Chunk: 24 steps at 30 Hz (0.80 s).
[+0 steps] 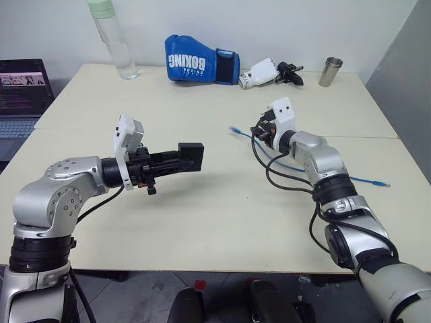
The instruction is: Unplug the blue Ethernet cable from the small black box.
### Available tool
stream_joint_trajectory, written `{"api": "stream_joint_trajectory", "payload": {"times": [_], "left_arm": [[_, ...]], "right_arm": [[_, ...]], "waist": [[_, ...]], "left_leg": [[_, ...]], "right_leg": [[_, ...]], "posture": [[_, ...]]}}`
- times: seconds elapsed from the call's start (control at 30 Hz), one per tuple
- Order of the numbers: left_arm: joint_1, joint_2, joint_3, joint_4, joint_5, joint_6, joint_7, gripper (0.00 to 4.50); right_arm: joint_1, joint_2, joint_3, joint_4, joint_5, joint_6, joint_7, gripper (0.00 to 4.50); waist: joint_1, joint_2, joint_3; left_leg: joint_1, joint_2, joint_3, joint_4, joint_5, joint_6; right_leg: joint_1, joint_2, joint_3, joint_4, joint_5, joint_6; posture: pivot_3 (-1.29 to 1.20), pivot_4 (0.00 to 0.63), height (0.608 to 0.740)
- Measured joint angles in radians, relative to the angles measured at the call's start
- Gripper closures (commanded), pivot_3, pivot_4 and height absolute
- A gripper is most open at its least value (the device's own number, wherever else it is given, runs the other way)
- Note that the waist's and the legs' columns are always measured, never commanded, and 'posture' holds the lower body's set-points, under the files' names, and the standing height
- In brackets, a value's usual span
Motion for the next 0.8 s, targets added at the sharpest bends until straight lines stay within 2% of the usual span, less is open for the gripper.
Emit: {"api": "stream_joint_trajectory", "payload": {"times": [0.13, 0.2, 0.3, 0.47, 0.67, 0.8], "left_arm": [[0.022, -0.008, 0.017, -0.001, 0.01, -0.028, 0.036, 3.72], [0.026, -0.025, 0.026, 0.011, 0.043, -0.071, 0.074, 3.72], [0.026, -0.095, 0.045, 0.076, 0.105, -0.16, 0.181, 3.72], [0.028, -0.212, 0.07, 0.187, 0.216, -0.334, 0.341, 3.72], [0.086, -0.298, 0.061, 0.282, 0.294, -0.474, 0.406, 3.72], [0.115, -0.327, 0.035, 0.356, 0.328, -0.526, 0.403, 3.72]], "right_arm": [[0.002, -0.006, -0.005, -0.021, 0.0, -0.002, 0.018, 0.97], [0.018, -0.025, 0.005, -0.099, 0.007, -0.001, 0.08, 0.56], [0.095, -0.089, 0.071, -0.349, 0.067, 0.05, 0.295, 0.55], [0.253, -0.163, 0.19, -0.61, 0.12, 0.129, 0.485, 0.55], [0.275, -0.19, 0.226, -0.755, 0.141, 0.21, 0.53, 0.55], [0.275, -0.156, 0.229, -0.75, 0.125, 0.231, 0.476, 0.55]], "waist": [[0.0, 0.0, 0.0], [0.001, 0.0, 0.0], [0.005, 0.0, 0.0], [0.012, 0.0, 0.0], [0.01, 0.0, 0.0], [0.011, 0.0, 0.0]], "left_leg": [[0.0, 0.0, 0.0, 0.0, 0.0, 0.0], [0.0, 0.0, 0.0, 0.0, 0.0, 0.0], [0.0, 0.001, -0.001, 0.0, -0.001, 0.001], [0.0, 0.0, -0.001, 0.001, -0.002, 0.004], [0.001, 0.0, -0.002, 0.001, -0.002, 0.004], [0.001, 0.0, -0.002, 0.001, -0.002, 0.004]], "right_leg": [[0.0, 0.0, 0.0, 0.0, 0.0, 0.0], [0.0, 0.0, 0.0, 0.0, 0.0, 0.0], [0.001, 0.0, -0.001, 0.0, 0.0, 0.0], [0.001, -0.001, -0.001, 0.0, 0.0, 0.0], [0.002, -0.001, -0.002, 0.001, 0.0, 0.0], [0.002, -0.001, -0.002, 0.001, 0.0, 0.0]], "posture": [[0.0, 0.15, 0.74], [0.0, 0.15, 0.74], [0.0, 0.15, 0.74], [0.0, 0.15, 0.74], [0.0, 0.15, 0.74], [0.0, 0.15, 0.74]]}}
